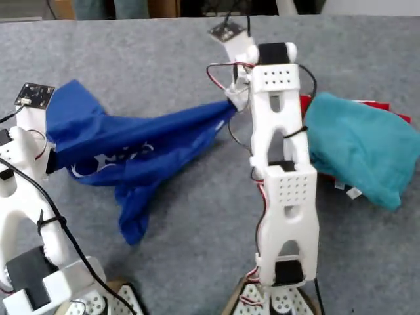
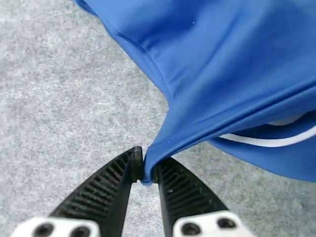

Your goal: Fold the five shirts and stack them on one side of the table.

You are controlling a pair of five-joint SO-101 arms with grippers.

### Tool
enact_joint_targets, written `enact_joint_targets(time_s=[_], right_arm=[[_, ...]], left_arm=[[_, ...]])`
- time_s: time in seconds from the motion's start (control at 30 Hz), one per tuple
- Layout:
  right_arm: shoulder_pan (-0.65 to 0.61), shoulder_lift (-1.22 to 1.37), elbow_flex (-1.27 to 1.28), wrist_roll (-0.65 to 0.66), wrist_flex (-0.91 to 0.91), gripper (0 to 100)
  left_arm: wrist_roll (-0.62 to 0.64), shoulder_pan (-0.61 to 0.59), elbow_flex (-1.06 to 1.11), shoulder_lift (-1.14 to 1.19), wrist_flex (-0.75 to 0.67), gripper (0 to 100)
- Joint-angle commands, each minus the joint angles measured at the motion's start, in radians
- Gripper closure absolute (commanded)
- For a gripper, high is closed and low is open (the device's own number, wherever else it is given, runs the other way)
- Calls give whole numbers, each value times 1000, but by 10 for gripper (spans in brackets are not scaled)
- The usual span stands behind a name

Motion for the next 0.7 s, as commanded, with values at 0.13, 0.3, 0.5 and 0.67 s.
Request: enact_joint_targets(time_s=[0.13, 0.3, 0.5, 0.67], right_arm=[[-49, -160, -246, -72, 5, 602], [-72, -248, -255, -77, 5, 605], [-17, -294, -255, -80, 6, 710], [40, -352, -255, -172, 6, 765]], left_arm=[[244, -36, -403, -40, 166, 971], [393, -28, -797, -40, 341, 971], [437, -10, -1291, -38, 534, 972], [439, 97, -1638, -40, 605, 972]])
